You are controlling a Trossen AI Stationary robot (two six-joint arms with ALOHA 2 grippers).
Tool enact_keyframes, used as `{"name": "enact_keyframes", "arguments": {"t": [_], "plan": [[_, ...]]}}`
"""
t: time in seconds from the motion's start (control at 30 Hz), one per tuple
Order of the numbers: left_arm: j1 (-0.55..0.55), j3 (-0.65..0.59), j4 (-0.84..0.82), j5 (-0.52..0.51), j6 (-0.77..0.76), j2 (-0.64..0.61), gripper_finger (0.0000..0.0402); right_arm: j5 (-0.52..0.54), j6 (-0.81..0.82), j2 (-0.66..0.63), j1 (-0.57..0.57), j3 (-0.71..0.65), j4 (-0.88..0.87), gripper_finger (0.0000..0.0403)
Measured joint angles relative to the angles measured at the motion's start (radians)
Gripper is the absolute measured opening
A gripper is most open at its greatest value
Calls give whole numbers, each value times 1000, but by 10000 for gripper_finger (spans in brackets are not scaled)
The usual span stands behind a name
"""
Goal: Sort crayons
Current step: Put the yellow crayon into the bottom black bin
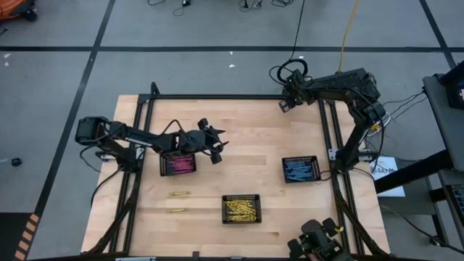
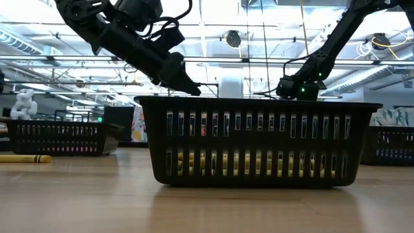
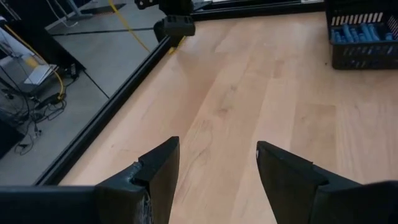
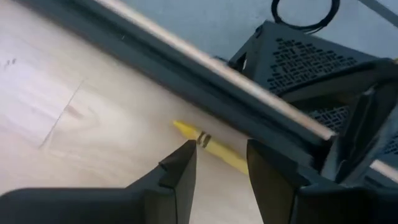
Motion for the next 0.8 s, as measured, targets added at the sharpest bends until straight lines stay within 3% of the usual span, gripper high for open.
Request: {"name": "enact_keyframes", "arguments": {"t": [0.17,0.33,0.8], "plan": [[-1,0,0,0,-4,0,215,-4,-35,0,-16,-1,14,129],[-2,0,0,-1,-6,0,215,-75,-1,4,-37,-1,10,129],[-28,0,-2,-4,-6,0,215,-88,-7,36,-29,1,-26,129]]}}
